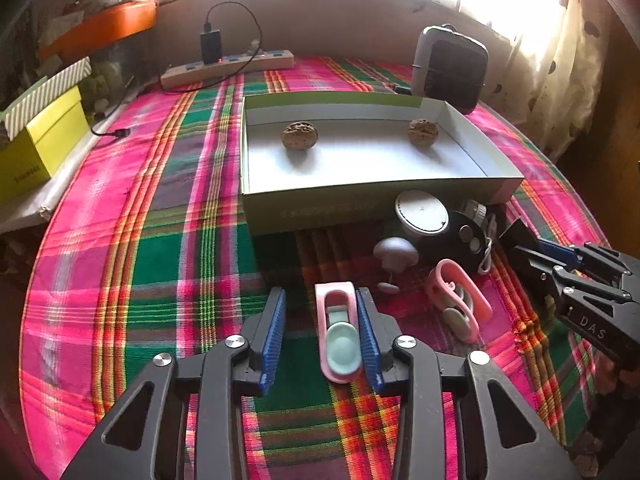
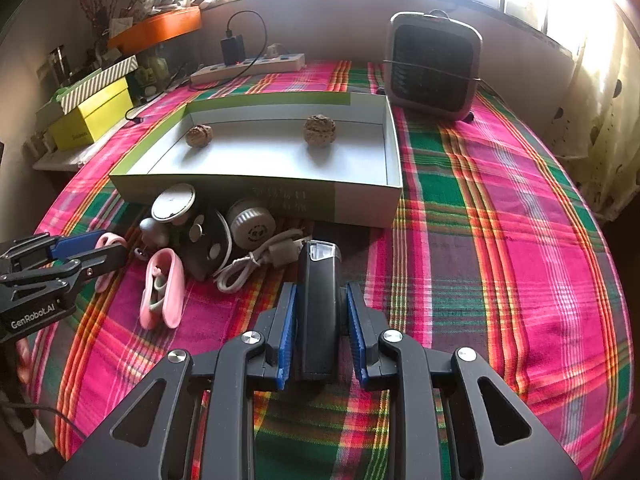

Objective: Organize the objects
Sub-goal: 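Grasp the pink-and-white clip with the left tool while the right tool holds the black device, then carry the pink clip with the left tool while the right tool carries the black device to the tray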

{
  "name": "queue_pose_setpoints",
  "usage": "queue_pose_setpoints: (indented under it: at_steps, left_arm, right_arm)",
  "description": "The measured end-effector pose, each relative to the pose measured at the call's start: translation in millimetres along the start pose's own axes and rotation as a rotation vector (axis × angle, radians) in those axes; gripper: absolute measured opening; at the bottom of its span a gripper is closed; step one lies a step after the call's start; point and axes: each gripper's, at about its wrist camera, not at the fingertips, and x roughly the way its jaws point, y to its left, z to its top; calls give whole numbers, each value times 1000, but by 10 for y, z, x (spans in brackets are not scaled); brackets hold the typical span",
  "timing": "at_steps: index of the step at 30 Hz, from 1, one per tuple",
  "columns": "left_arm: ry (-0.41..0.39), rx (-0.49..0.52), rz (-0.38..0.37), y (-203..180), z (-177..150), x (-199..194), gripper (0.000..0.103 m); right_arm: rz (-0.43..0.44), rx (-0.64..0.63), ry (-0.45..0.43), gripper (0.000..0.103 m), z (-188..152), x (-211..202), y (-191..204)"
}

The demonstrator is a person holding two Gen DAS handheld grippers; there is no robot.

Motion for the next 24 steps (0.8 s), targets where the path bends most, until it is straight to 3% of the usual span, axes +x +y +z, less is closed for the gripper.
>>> queue_pose_setpoints:
  at_steps: [13, 24]
  left_arm:
    - [-2, 0, 28, 40, -7, -10, 16]
    - [-4, 0, 26, 55, -3, -12, 15]
  right_arm:
    - [4, 4, -1, 25, -1, -2, -9]
    - [5, 5, -2, 25, -1, -8, -15]
